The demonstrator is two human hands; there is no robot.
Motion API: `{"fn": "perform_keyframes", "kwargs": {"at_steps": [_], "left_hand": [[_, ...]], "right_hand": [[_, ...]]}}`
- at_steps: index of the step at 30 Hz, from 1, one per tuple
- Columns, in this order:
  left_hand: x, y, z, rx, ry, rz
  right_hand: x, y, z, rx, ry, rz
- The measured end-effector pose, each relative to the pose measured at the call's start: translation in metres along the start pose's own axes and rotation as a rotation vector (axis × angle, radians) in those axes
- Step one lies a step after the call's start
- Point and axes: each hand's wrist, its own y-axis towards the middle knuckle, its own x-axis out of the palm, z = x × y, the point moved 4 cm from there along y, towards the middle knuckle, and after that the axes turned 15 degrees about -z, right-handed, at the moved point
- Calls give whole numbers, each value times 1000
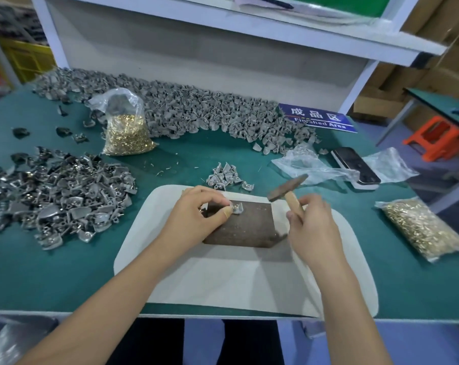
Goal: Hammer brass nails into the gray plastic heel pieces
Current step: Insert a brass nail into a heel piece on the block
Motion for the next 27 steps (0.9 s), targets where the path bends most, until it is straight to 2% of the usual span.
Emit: {"fn": "perform_keyframes", "kwargs": {"at_steps": [2,6,9,13,18,27], "left_hand": [[-1,0,0,8,44,0],[-3,1,2,-1,125,10],[-4,0,3,-35,193,42],[-3,-4,7,-69,209,85],[-3,-7,12,-77,283,114],[-3,-7,12,-64,286,95]], "right_hand": [[-10,-6,-15,-90,7,-4],[-9,-21,-41,-200,41,-162],[-4,-28,-54,-239,-105,-175],[-5,-28,-60,-250,-112,-130],[-6,-33,-70,-294,-86,8],[0,-38,-77,-307,-150,92]]}}
